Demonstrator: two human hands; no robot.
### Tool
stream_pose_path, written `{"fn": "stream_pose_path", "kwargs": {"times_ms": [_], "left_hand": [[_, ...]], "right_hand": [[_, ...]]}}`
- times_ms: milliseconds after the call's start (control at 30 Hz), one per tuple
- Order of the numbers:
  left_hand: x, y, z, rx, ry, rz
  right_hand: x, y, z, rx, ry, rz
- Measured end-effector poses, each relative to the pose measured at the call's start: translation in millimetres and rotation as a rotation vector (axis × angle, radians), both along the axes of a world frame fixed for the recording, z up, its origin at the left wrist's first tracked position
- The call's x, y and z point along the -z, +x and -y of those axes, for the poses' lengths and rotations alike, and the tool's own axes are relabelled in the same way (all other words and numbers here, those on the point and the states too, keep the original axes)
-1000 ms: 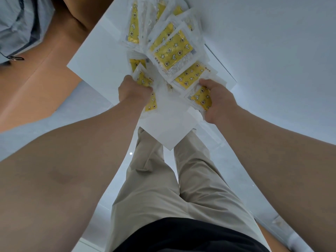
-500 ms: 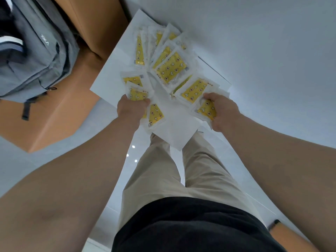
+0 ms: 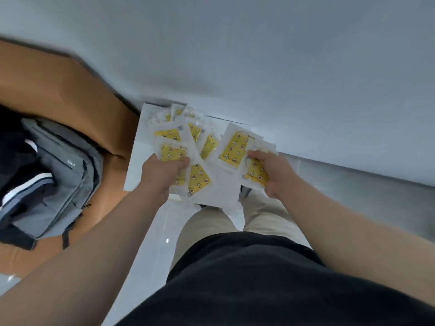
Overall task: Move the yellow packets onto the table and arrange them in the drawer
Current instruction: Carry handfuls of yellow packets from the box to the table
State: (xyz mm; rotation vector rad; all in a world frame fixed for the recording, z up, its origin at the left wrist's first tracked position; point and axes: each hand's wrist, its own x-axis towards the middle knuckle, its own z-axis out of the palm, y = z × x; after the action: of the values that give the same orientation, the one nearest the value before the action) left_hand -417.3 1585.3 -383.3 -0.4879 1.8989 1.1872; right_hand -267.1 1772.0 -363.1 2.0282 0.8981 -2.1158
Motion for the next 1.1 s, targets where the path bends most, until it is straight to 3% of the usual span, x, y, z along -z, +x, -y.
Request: {"fn": "stream_pose_path", "kwargs": {"times_ms": [267,533,900,1100], "left_hand": [[-76,29,-89,0.451,0.139,-0.021],[-149,124,-155,0.814,0.323,-0.167],[-205,321,-133,1.052,0.497,-0.117],[-211,446,-93,1.219,0.544,0.023]], "right_hand": [[-54,91,-10,0.336,0.102,-0.074],[-102,204,-1,0.687,0.248,-0.135],[-154,402,95,1.026,0.41,-0.214],[-168,513,182,1.231,0.474,-0.158]]}}
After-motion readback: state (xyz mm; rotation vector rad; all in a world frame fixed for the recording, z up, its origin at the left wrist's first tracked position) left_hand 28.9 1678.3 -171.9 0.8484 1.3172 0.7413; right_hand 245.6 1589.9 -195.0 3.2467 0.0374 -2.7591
